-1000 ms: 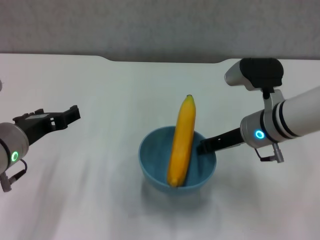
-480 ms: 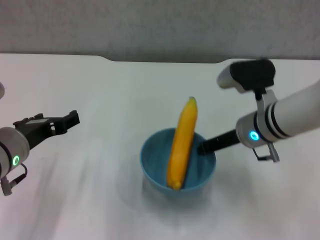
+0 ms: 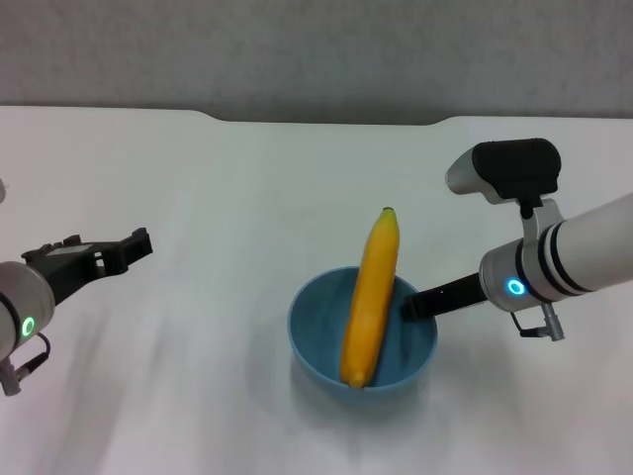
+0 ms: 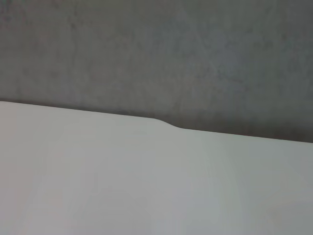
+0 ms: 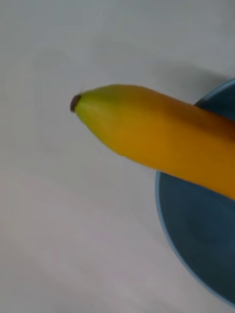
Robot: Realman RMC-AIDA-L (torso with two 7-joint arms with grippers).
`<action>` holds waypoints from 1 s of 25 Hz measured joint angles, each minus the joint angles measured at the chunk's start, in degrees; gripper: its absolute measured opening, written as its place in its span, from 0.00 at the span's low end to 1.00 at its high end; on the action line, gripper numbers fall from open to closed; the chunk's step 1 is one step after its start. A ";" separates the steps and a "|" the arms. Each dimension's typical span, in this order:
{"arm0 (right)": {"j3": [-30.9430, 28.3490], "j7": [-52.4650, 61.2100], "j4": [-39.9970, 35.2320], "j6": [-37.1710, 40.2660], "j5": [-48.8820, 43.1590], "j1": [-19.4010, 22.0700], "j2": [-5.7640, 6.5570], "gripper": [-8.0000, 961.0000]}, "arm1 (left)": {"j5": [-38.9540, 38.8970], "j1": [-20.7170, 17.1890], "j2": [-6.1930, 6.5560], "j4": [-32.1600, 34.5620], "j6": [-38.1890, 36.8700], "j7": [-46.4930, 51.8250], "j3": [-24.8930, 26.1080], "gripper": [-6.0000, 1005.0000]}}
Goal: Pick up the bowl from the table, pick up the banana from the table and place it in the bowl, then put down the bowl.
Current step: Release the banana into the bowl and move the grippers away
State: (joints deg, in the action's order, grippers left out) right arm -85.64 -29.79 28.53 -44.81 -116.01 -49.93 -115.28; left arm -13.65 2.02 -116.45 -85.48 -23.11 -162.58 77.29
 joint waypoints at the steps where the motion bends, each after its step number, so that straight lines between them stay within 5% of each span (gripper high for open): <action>1: -0.02 0.00 0.00 0.00 0.00 0.04 0.00 0.06 | 0.00 0.02 0.00 0.01 0.02 0.00 -0.02 0.88; 14: 0.03 -0.02 0.07 0.25 -0.27 0.48 0.06 0.06 | 0.03 -0.06 0.00 0.05 0.61 -0.12 -0.27 0.88; 21: 0.06 -1.43 0.97 -0.15 -0.45 1.11 0.06 0.33 | 0.03 -0.31 0.00 0.13 0.62 -0.18 -0.22 0.88; 25: 0.68 -1.36 8.01 -1.87 -0.82 5.26 0.13 0.52 | 0.03 -0.46 0.00 0.31 0.62 -0.20 -0.07 0.88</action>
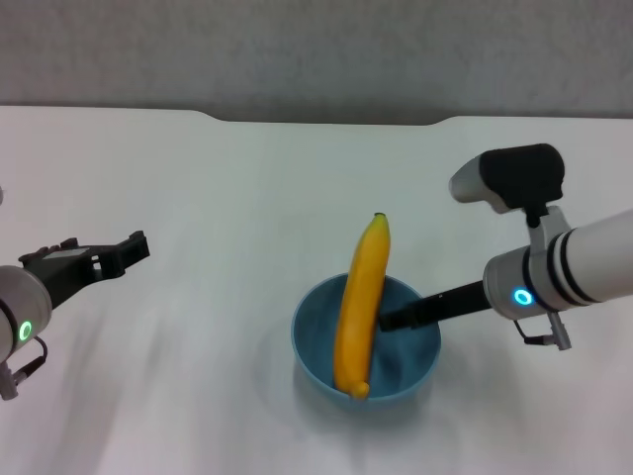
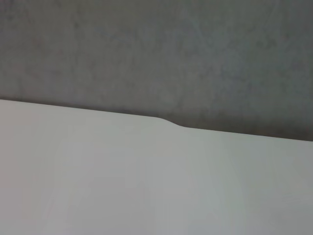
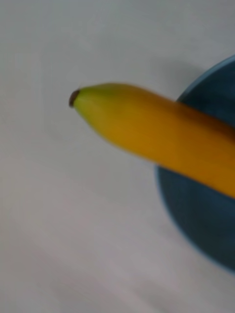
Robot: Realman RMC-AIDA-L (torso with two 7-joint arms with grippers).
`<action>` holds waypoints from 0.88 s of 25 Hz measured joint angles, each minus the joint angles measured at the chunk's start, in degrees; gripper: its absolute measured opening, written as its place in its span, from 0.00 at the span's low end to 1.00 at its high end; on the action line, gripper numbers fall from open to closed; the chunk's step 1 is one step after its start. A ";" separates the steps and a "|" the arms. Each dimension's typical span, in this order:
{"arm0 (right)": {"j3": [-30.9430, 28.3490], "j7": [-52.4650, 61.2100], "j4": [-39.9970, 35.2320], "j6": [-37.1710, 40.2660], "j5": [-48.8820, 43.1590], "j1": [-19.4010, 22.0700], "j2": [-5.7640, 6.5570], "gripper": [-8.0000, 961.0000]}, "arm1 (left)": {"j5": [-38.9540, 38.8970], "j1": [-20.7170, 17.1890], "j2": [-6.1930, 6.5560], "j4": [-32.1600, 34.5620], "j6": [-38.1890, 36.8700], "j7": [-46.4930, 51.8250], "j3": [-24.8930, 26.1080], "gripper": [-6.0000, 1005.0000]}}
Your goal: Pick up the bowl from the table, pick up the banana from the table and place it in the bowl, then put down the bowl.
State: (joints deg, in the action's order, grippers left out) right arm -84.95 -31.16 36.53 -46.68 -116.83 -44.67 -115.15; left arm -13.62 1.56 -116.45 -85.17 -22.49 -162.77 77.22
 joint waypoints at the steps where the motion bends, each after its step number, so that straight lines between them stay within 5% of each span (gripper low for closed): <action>1: -0.01 0.14 2.45 -0.33 -0.19 1.33 0.12 0.55 | 0.00 -0.08 0.00 0.01 0.00 0.00 0.06 0.88; 14: -5.20 4.41 27.48 -6.81 -10.02 15.72 0.48 0.93 | -0.03 -2.07 0.00 0.50 2.72 0.22 0.64 0.87; 22: -1.48 -5.98 37.81 11.75 -5.51 29.56 0.15 0.93 | 0.50 -6.43 0.00 5.07 18.71 0.03 -0.69 0.87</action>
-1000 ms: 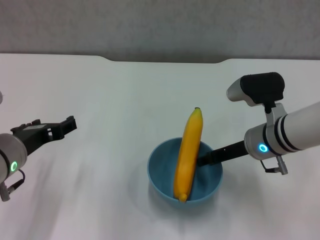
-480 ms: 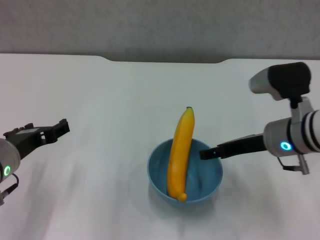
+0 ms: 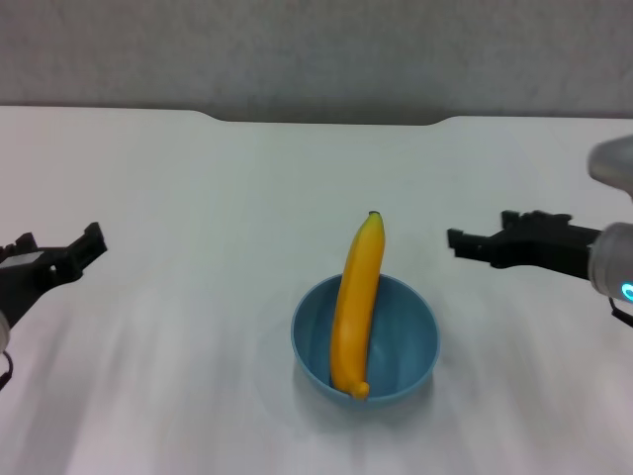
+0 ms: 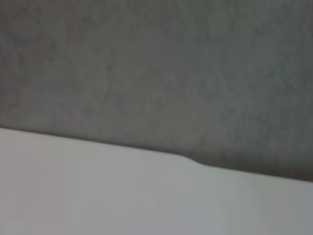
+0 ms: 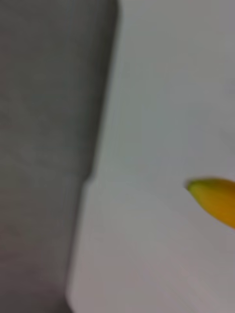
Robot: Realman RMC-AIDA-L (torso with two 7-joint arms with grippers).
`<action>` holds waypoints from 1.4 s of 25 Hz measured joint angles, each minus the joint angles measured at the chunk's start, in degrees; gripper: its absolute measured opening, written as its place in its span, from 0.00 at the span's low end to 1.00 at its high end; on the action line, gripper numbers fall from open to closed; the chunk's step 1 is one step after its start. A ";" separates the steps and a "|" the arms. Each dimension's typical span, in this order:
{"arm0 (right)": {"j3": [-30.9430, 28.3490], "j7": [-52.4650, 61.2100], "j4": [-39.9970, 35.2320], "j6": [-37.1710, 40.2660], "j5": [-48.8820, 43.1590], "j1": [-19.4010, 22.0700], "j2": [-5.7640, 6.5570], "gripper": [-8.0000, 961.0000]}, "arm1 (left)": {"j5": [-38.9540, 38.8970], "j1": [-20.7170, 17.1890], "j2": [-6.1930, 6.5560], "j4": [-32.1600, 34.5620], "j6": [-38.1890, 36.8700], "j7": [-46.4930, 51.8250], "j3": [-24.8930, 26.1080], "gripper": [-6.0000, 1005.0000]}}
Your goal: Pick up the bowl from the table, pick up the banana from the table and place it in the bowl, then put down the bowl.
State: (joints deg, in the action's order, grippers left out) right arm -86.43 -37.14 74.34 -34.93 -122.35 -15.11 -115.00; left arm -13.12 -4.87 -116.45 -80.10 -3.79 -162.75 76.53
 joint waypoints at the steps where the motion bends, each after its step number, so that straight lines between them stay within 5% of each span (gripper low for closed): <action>1: 1.37 -1.90 0.00 3.82 1.49 1.37 0.02 0.93 | 0.00 -0.38 0.00 1.57 2.77 -0.01 -0.26 0.87; 8: 12.27 -15.11 -5.26 24.38 7.29 4.35 0.04 0.92 | 1.74 0.40 -0.19 15.36 24.78 -0.03 -3.56 0.87; 16: 23.82 -15.43 -13.80 40.81 7.72 1.32 0.04 0.92 | 1.59 7.60 -0.60 35.93 47.44 0.24 -6.84 0.87; 24: 40.96 -10.81 -23.56 72.15 6.91 0.42 0.04 0.92 | 0.98 11.74 -0.58 43.74 51.92 4.41 -8.19 0.87; 30: 52.75 16.88 -43.33 99.05 0.95 -4.09 -0.18 0.92 | 0.83 14.67 -0.90 49.83 55.60 4.64 -8.18 0.87; 35: 56.15 22.67 -49.30 99.81 0.59 -6.72 -0.32 0.92 | 0.80 15.44 -0.99 51.40 56.05 4.91 -8.15 0.87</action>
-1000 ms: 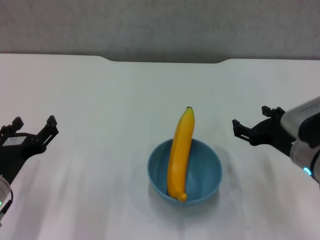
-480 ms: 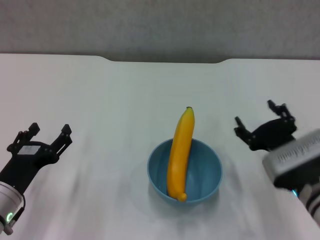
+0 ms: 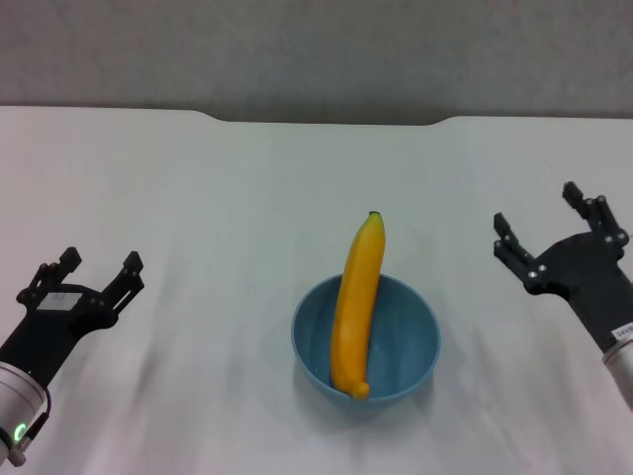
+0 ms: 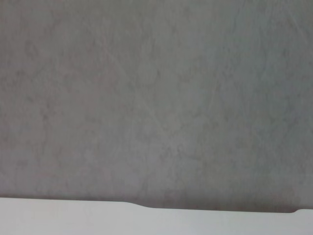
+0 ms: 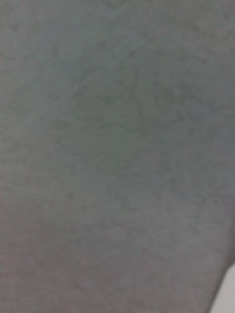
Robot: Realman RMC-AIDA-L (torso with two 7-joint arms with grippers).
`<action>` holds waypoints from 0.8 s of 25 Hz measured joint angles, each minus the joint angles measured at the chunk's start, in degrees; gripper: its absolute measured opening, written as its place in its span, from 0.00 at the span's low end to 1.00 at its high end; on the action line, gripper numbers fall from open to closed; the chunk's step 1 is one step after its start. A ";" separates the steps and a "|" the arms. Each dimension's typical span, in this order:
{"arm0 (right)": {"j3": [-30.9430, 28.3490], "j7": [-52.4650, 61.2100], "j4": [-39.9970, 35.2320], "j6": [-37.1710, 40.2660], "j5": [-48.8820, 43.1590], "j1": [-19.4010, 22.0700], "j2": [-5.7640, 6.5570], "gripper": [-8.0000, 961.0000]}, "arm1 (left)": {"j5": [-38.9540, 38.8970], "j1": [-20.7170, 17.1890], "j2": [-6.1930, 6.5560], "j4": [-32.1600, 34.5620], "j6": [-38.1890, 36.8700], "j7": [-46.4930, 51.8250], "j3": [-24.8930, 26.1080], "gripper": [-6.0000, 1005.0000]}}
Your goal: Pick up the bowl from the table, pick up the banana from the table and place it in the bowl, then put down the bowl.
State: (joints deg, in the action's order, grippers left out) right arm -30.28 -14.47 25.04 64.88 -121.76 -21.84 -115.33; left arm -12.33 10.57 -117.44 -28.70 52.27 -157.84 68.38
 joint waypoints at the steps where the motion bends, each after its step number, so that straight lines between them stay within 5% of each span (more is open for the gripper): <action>1: 0.00 0.00 0.00 0.00 0.00 0.00 0.00 0.92 | 0.00 0.00 0.00 0.00 0.00 0.00 0.00 0.87; 20: 0.14 5.95 -4.32 0.51 0.45 -1.88 -0.15 0.92 | -0.03 2.24 -0.07 3.25 0.21 0.64 0.25 0.87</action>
State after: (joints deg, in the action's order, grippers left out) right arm -30.13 -8.52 20.72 65.39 -121.31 -23.72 -115.47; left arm -12.35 12.82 -117.51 -25.45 52.48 -157.20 68.63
